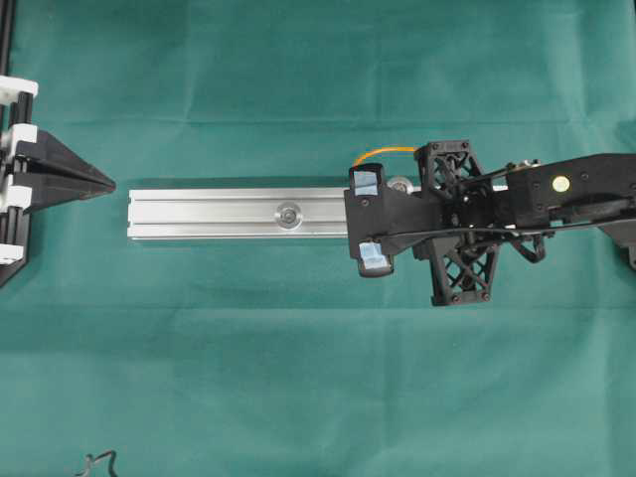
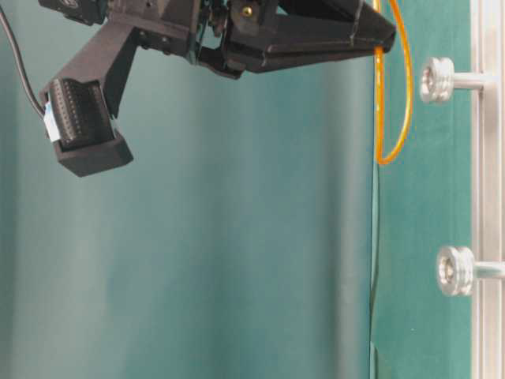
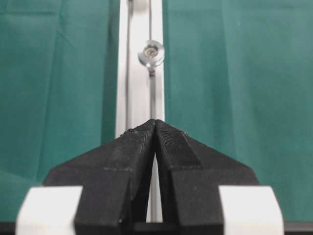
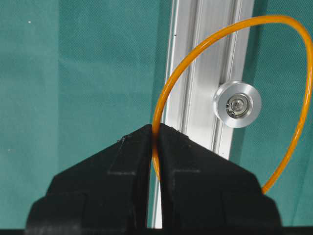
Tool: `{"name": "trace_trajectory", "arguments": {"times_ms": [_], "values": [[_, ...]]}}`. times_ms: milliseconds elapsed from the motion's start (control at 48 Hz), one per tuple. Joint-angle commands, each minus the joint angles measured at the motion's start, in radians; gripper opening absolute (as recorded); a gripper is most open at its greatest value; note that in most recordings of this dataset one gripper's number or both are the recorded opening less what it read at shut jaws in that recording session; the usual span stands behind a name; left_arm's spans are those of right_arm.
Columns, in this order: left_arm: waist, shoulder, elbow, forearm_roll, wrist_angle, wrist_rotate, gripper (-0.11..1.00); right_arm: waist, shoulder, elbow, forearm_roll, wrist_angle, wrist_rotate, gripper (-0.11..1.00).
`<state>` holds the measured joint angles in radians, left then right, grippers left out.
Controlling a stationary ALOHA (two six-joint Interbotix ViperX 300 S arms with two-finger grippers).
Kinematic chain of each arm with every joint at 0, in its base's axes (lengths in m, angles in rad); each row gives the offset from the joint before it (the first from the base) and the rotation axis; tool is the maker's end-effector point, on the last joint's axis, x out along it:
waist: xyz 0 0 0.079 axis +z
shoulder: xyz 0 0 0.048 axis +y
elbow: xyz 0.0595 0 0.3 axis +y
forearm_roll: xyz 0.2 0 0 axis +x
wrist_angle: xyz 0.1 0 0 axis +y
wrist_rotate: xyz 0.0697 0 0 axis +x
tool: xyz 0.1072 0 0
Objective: Hook the rubber onto the shaft.
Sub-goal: 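Loop the band over the right metal peg with the right gripper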
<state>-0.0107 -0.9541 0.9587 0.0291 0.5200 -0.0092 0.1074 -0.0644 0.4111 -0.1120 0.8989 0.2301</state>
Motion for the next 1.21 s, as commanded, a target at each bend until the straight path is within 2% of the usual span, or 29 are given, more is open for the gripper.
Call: {"name": "trace_trajectory", "arguments": {"times_ms": [0, 499, 1186], "values": [[-0.002, 0.008, -0.032, 0.002, -0.009, 0.002, 0.00, 0.000, -0.012, -0.011, 0.002, -0.009, 0.002, 0.07], [-0.002, 0.008, -0.032, 0.002, -0.008, 0.002, 0.00, 0.003, -0.012, -0.011, 0.000, -0.009, 0.002, 0.07], [-0.002, 0.008, -0.032, 0.003, -0.008, 0.000, 0.00, 0.054, -0.012, -0.017, 0.002, -0.009, 0.009, 0.07]]}}
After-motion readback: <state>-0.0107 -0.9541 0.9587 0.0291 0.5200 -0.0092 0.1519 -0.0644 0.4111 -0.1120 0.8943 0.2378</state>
